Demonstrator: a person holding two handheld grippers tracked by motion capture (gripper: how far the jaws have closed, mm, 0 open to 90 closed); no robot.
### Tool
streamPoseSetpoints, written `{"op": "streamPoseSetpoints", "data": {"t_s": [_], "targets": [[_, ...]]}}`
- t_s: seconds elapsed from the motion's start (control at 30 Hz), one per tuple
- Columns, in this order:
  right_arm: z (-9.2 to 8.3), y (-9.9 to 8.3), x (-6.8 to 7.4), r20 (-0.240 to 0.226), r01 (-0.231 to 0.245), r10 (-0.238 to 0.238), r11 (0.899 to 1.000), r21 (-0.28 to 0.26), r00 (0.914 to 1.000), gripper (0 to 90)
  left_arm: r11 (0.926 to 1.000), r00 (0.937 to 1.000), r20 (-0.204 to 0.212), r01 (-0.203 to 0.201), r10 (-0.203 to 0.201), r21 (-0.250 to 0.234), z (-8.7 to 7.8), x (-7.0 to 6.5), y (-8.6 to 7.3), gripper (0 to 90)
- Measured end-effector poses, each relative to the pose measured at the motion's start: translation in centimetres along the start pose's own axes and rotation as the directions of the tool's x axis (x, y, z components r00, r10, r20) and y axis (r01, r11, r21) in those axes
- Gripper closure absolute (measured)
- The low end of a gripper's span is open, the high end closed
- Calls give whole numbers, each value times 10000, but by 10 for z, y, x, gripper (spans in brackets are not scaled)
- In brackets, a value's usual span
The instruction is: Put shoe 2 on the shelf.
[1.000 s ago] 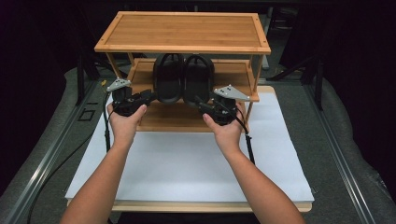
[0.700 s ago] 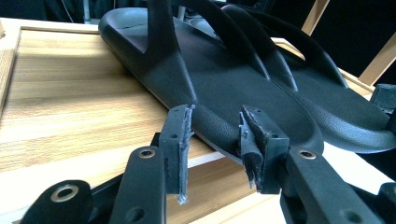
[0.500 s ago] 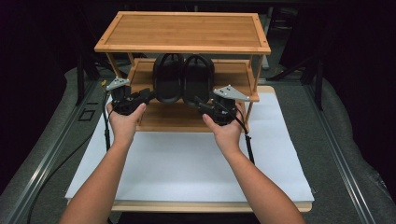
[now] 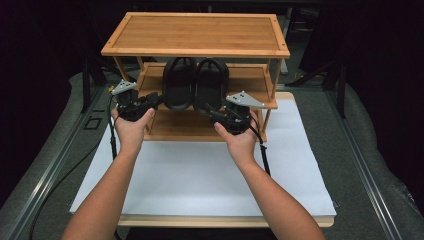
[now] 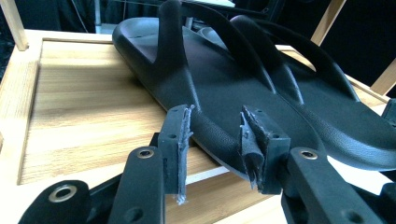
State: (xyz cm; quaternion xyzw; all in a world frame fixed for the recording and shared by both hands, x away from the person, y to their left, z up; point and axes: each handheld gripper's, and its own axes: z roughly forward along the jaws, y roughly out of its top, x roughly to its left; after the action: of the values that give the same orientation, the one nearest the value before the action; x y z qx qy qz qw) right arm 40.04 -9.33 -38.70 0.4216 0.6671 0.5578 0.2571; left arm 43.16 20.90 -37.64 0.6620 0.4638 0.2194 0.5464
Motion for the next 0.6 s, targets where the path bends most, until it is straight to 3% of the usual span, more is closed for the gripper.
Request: {"op": "streamPoseSetpoints", "data": {"t_s": [0.6], "targets": [[2,1,-1,-75,-22,21,10000,-24,10000,399,10000,10000,-21,8,-8,28,-1,1,-1,612]]}}
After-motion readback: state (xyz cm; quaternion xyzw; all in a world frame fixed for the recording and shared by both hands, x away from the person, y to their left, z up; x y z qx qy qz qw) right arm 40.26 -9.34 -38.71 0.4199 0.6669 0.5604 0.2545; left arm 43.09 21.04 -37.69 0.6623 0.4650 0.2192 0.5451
